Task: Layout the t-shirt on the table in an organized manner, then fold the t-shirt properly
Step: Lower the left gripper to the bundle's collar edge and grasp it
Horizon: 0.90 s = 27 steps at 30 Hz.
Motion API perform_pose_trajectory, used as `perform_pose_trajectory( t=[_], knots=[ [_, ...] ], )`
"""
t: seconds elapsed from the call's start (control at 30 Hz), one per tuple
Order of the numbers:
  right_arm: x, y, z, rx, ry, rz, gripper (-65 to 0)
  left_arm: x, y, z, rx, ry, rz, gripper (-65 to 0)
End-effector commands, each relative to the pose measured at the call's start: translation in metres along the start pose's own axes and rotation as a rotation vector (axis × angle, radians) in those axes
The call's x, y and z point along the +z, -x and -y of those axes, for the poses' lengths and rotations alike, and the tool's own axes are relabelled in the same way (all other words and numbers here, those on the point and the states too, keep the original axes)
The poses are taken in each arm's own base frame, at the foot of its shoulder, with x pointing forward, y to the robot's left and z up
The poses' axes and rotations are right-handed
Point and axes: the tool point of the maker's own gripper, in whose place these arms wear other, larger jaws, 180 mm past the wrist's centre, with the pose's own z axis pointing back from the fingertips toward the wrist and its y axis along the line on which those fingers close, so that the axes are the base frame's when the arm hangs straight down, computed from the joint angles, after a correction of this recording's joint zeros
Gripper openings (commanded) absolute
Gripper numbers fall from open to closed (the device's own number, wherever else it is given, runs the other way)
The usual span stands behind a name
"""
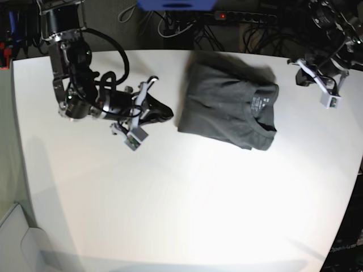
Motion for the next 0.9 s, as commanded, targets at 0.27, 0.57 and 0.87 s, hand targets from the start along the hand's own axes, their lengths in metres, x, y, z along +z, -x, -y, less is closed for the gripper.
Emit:
perform_pose_trajectory(
  t=[0.27,0.57,0.87],
  knots=[
    [0.013,-0.007,0.01,0.012,0.029,0.025,-65.0,-0.035,0.008,0.044,-0.108,0.006,-0.128,-64.9],
    [0.018,0.0,0.016,0.014,0.043,0.004,-65.0,-0.055,-0.015,0.037,-0.108,-0.048,-0.145,-64.9],
    [0.022,0.001,0.02,0.022,0.053,-0.003,-65.0,-0.074,-0.004,0.031,-0.087,-0.05,-0.163,-64.9]
  ],
)
